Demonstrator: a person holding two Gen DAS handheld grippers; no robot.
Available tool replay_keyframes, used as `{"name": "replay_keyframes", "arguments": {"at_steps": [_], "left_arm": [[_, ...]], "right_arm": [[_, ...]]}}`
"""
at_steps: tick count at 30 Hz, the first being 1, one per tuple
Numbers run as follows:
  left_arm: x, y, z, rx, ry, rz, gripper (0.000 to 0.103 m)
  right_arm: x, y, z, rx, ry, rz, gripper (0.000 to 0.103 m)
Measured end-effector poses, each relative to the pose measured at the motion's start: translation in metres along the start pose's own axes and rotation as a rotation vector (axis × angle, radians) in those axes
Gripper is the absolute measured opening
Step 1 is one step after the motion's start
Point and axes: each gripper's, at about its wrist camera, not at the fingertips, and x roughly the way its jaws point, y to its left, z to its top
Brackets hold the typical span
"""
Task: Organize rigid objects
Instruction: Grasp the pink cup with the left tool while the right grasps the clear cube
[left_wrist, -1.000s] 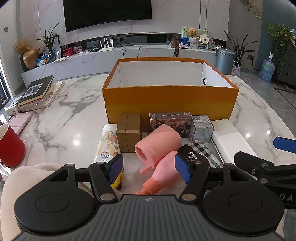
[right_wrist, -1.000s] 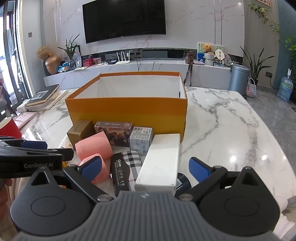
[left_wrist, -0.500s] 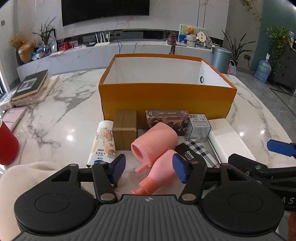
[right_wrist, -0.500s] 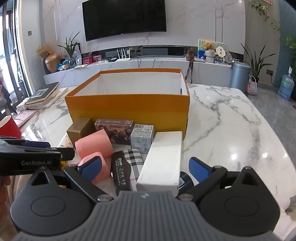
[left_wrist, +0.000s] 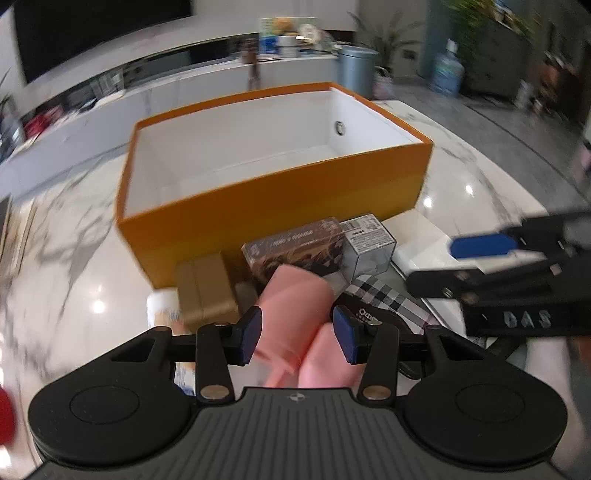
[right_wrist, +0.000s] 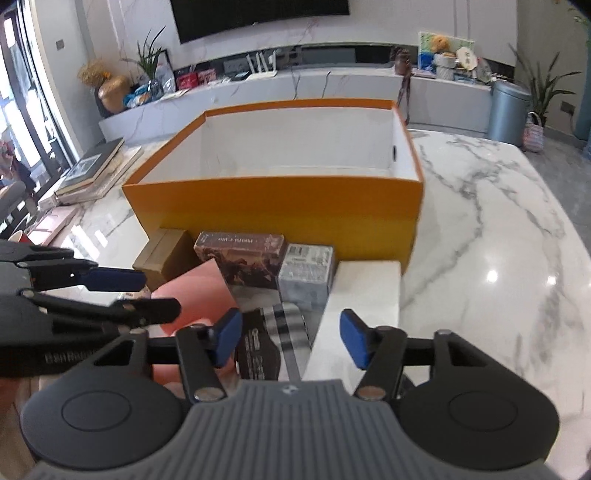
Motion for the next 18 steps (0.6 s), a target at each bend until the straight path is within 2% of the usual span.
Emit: {"name": "replay_keyframes", "arguments": {"at_steps": [5,9,18], "left_arm": [[0.016,0.000,0.009,0.140,0.039,-0.053,0.054],[0.034,-0.004,0.015,0.230,0.086,-0.064,0.055],[0.072,-0.011,0.035,0.333,0.223,-0.071,0.063]], "right_arm": [[0.022,0.001,0.019,-0.008,0.041,0.014,0.058],[0.041,-0.004,0.031,0.007,0.097,0.016,0.056],[0.071,-0.014,0.045,0.028,0.174,0.020,0.056]]}}
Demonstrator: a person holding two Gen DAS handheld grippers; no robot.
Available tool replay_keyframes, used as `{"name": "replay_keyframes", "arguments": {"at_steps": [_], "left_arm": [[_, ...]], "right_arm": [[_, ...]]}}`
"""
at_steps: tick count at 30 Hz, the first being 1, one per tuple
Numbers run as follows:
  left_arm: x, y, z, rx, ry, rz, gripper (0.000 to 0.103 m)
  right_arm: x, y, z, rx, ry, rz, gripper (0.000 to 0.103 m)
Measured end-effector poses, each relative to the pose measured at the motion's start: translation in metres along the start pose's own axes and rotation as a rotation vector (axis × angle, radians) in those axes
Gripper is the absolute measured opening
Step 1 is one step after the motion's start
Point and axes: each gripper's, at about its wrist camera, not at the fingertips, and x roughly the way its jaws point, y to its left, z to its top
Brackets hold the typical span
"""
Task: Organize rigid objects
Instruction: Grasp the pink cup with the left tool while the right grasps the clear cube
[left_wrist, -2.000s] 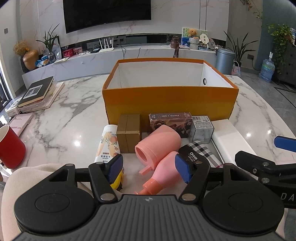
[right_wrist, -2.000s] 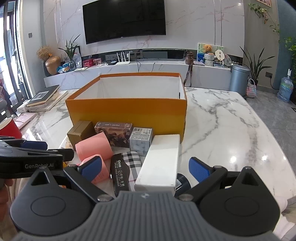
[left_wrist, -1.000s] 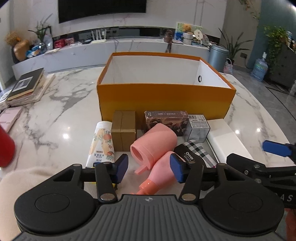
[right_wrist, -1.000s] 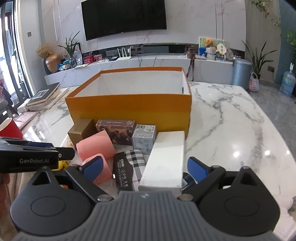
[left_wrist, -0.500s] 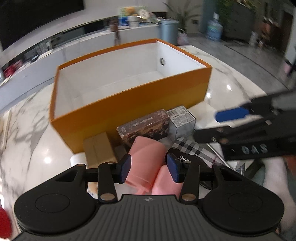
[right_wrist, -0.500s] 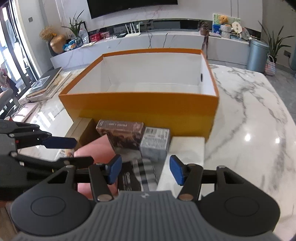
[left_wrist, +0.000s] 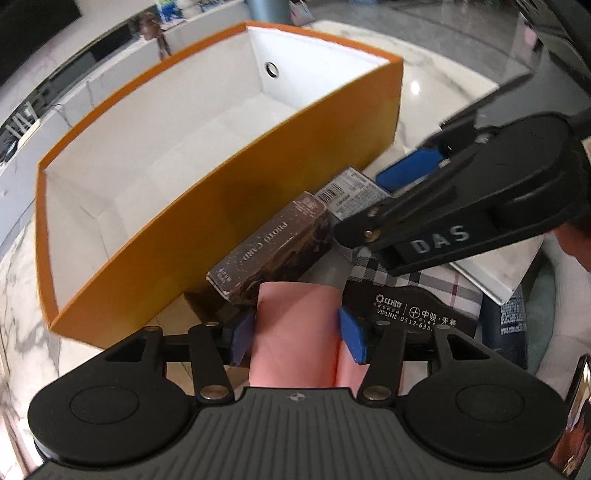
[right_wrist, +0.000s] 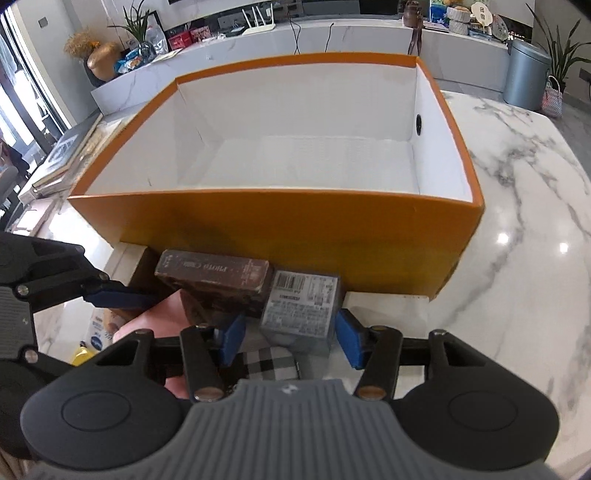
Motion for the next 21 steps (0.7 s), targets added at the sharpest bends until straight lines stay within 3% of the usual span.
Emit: {"name": "replay_keyframes", "arguments": {"at_steps": [11,14,21], "left_arm": [[0.037,-0.005,0.018,0.033,0.112,-0.002,0.063],[0.040,-0.004,0.017,0.015,0.102,0.007,0.063],[0.026,0.008,0.005,-0.067,0.021,0.015,0.063]], "right_arm": [[0.012,0.013,0.006,-0.121,0.011,-0.064,0.055],[0.013,0.018,0.002,-0.172,0.000,-0.093,0.052],[0.002,0.014,0.004,-0.141,-0.023,-0.083,0.050]]}}
